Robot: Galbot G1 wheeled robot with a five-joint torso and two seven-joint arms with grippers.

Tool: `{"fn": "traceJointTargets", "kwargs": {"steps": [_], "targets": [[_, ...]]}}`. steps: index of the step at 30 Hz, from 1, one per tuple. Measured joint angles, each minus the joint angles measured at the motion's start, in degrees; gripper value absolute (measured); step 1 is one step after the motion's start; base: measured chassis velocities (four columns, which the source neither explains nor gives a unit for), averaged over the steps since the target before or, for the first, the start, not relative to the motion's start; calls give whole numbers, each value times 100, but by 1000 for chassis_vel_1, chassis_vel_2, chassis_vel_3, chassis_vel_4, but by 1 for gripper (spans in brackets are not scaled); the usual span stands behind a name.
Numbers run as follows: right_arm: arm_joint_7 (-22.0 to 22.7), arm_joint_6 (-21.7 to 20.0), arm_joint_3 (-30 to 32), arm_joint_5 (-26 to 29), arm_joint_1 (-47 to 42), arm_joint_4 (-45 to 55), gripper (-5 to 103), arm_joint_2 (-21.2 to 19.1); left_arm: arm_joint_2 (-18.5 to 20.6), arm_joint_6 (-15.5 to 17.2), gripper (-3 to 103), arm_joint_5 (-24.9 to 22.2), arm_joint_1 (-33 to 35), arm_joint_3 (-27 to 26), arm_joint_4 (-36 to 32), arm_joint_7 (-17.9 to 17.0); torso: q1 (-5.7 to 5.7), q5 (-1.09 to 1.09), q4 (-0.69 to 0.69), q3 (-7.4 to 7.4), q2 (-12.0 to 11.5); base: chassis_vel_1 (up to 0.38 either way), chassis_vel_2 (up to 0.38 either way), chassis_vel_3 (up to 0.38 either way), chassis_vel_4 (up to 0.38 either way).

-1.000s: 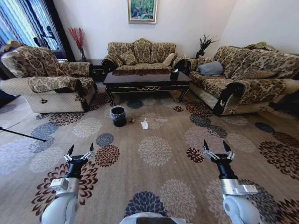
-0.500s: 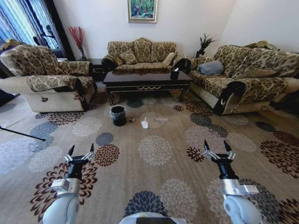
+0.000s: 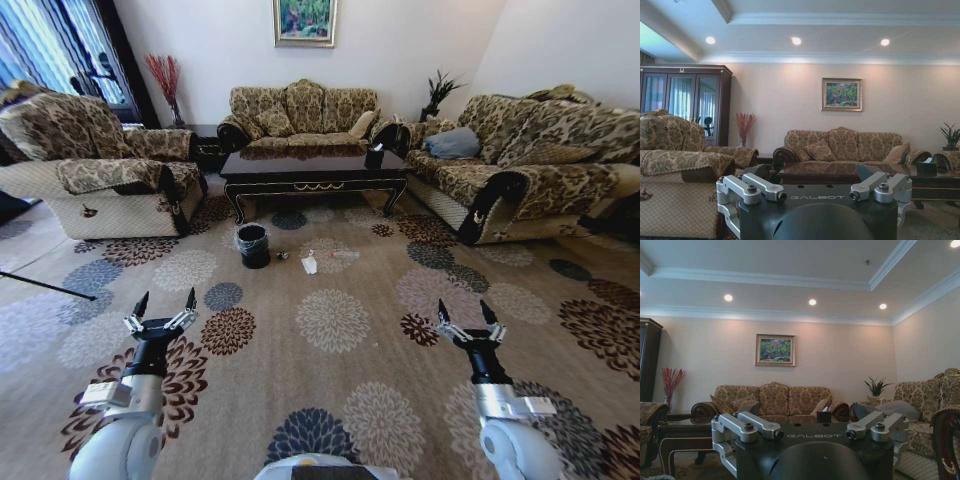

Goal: Move to the front of the table and pick up the trash from the floor, then place it into the trash bin.

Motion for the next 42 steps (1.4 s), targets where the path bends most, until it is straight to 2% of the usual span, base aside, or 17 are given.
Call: {"fn": "traceJointTargets", "kwargs": {"steps": [42], "targets": [[-58,36,12,-75,24,-67,100,-55,26,37,100,-12,-79,90,342,4,-268,1,0,-434,-703,0,0,0,0]]}}
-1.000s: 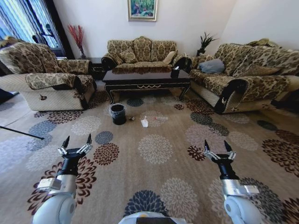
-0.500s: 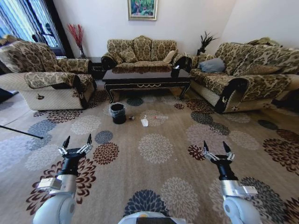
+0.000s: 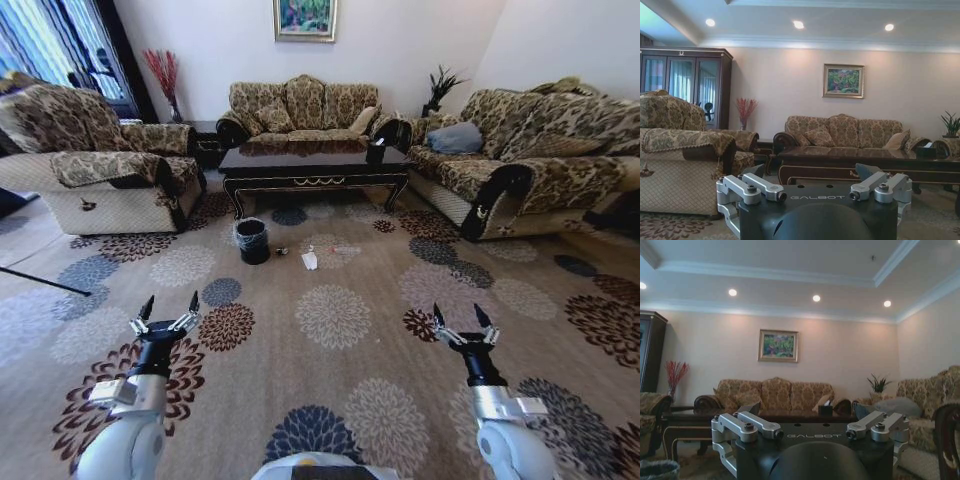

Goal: Move to the front of the table and pick up the trash from the floor, then place it into the trash bin.

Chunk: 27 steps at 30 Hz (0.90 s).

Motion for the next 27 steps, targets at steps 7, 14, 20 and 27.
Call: {"fn": "traceJointTargets", "kwargs": {"steps": [7,14,20,27], "targets": [[211,-137,219,63,-139,557,100,-389,24,0,100,1,-30,-7,61,4,-52,-2,1,-83,-134,0,0,0,0],[231,-189,177,31,-175,783,100,-307,23,19,100,-58,-43,-24,-118,3,-91,-1,0,-141,-229,0,0,0,0],[215,-187,159,-5,-181,767,100,-300,27,41,100,-78,-43,-78,-269,4,-128,-1,0,-208,-336,0,0,0,0],[201,-176,155,-8,-181,713,100,-284,-27,25,100,-20,-16,-19,-247,8,-156,-1,0,-290,-444,0,0,0,0]]}}
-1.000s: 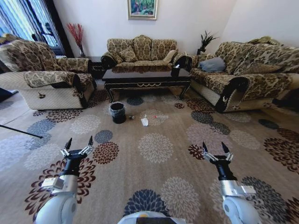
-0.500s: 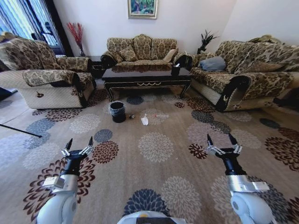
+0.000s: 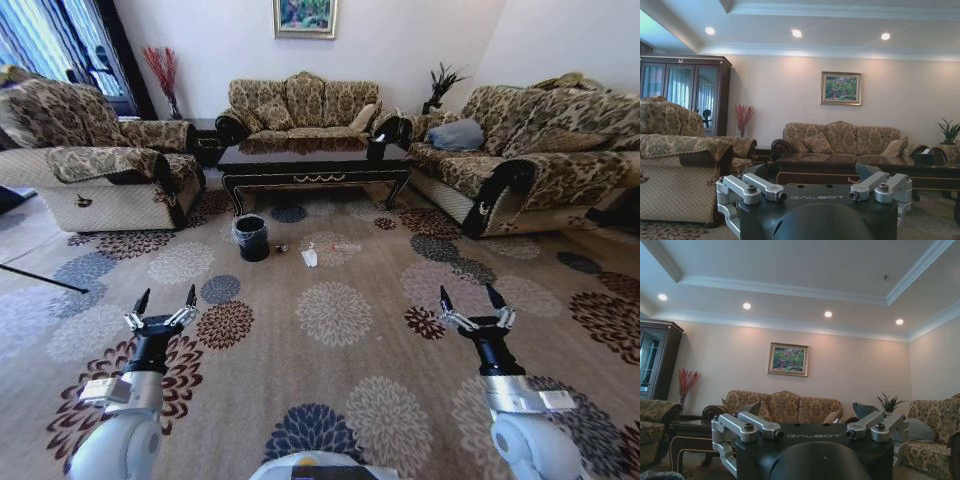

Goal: Move to the front of the table and pick up the trash from the floor, then place it into the trash bin.

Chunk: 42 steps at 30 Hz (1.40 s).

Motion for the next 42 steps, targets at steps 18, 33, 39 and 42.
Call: {"fn": "traceJointTargets", "kwargs": {"steps": [18,33,39,42], "targets": [[-78,-69,9,-32,-53,55,100,28,-19,-12,100,-2,-1,5,14,5,-90,0,0,-182,-274,0,0,0,0],[-70,-854,164,-37,-308,374,100,-69,-9,-39,100,-9,17,-9,7,11,-164,0,0,-337,-502,0,0,0,0],[-56,-924,174,-7,-331,425,100,-71,2,-47,100,-5,43,-16,-9,17,-197,0,0,-409,-607,0,0,0,0],[-75,-905,162,-7,-334,427,100,-53,2,-48,100,-6,50,-16,-19,18,-208,0,0,-426,-635,0,0,0,0]]}}
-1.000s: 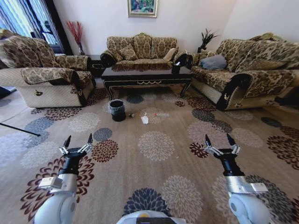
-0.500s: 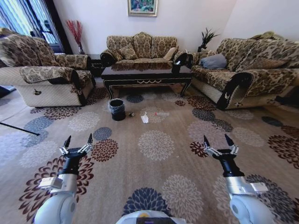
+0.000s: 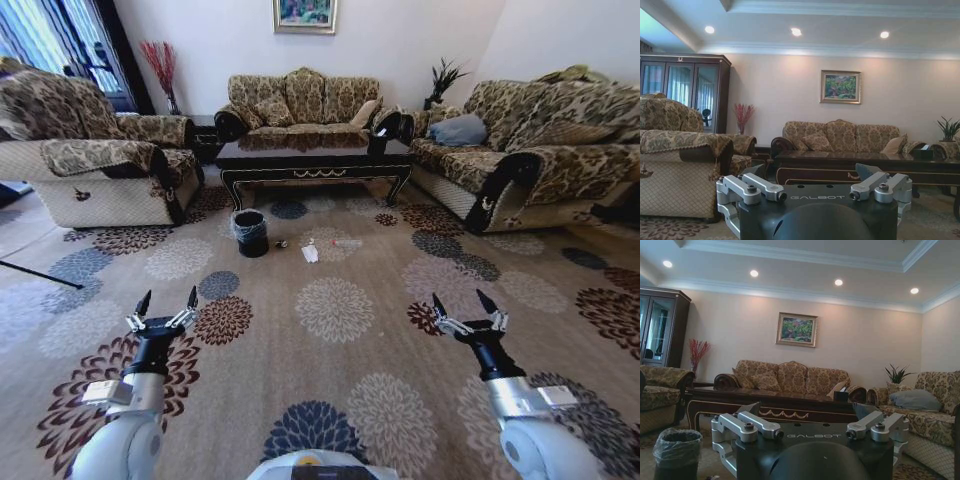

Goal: Move to the front of the table and pick up the trash from the floor, then place it into the trash bin.

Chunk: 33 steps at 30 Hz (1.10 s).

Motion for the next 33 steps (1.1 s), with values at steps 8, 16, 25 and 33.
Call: {"fn": "traceJointTargets", "kwargs": {"steps": [8,16,25,33], "targets": [[6,107,-42,-60,20,-88,100,-15,15,46,100,-109,17,-40,-181,-1,-37,0,0,-103,-139,0,0,0,0],[6,131,-76,-95,57,-162,100,-17,19,110,100,-148,23,-56,-279,-1,-64,0,0,-168,-231,0,0,0,0],[-1,178,-111,-103,134,-270,100,-32,15,111,100,-124,-30,-31,-168,-1,-99,0,0,-297,-396,0,0,0,0],[-8,187,-159,-122,204,-379,100,-15,26,138,100,-133,-78,-34,-146,-1,-121,0,0,-373,-493,0,0,0,0]]}}
